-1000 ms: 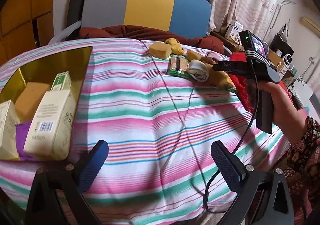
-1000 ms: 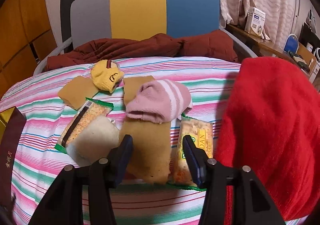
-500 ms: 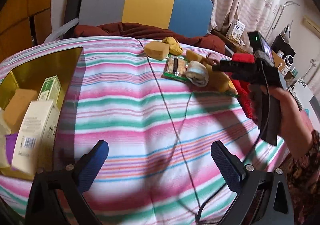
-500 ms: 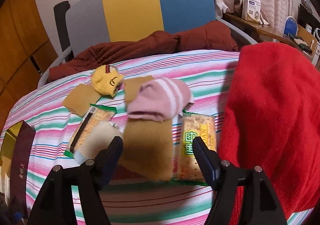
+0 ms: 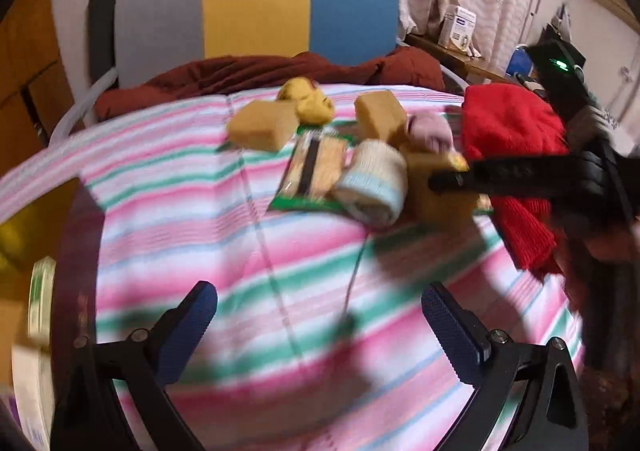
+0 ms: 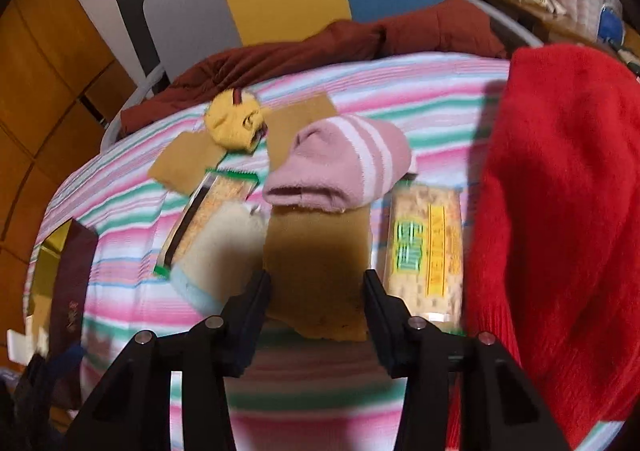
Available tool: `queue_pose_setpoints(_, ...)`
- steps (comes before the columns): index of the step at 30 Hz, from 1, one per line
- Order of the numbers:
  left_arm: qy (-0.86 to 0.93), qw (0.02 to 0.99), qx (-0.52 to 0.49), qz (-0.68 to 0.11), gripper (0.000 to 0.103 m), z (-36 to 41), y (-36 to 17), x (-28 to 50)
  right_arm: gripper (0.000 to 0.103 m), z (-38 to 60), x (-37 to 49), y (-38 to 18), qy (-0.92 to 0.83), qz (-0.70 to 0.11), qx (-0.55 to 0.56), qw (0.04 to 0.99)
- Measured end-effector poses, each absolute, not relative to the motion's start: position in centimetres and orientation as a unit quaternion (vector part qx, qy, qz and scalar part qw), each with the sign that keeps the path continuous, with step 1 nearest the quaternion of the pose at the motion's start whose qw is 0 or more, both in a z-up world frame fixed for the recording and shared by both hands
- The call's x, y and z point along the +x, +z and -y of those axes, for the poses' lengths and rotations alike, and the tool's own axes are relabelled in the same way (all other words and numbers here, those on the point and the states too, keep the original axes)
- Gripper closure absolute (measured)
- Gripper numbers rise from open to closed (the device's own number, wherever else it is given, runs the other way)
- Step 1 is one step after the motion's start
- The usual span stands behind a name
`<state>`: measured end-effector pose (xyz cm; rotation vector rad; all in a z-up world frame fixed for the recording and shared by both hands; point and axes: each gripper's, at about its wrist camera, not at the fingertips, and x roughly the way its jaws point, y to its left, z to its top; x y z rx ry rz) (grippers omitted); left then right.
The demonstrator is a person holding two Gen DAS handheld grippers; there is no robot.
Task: Organize objects
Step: 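Grasp the cream knit sock with the left tool while the right tool grasps a yellow sponge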
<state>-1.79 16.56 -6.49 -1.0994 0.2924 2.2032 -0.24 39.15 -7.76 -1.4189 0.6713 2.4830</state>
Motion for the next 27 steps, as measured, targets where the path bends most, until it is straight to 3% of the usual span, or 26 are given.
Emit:
queue_pose_setpoints(6, 0.842, 0.336, -0.393, -0.152, 0.000, -21.1, -7.0, -3.4, 0.057, -41.0, 0.8, -8.0, 0.828, -0.286, -0.473, 0.088)
queue_pose_setpoints(11, 0.842, 0.340, -0.377, -0.183, 0.002, -24.3, -8.3, -5.1, 0.058, -40.9, 0.5, -7.8, 0.828, -0.284, -0.475, 0.088)
queue_pose_setpoints(16, 0.839, 0.373, -0.353, -0.181, 0.036, -25.7, -9.1, -6.6, 0.057, -41.1, 0.5, -8.0, 0.824, -0.298, -0.474, 0.086)
queue_pose_setpoints(17, 0.833, 0.385, -0.352, -0.183, 0.051, -25.9, -9.2, -6.5, 0.057, -41.1, 0.5, -8.0, 0.824, -0.300, -0.474, 0.086)
queue_pose_setpoints(22, 0.841, 0.382, -0.321, -0.207, 0.052, -26.3, -9.7, -5.1, 0.058, -40.8, 0.0, -8.2, 0.824, -0.295, -0.476, 0.085)
queue_pose_setpoints(26, 0.857, 0.360, -0.327, -0.168, 0.053, -24.1, -9.4, -5.4, 0.061, -40.1, -0.3, -8.0, 0.828, -0.279, -0.479, 0.079)
queue_pose_setpoints(27, 0.864, 0.348, -0.332, -0.150, 0.053, -22.9, -9.4, -5.5, 0.074, -40.2, -0.2, -7.9, 0.829, -0.285, -0.475, 0.072)
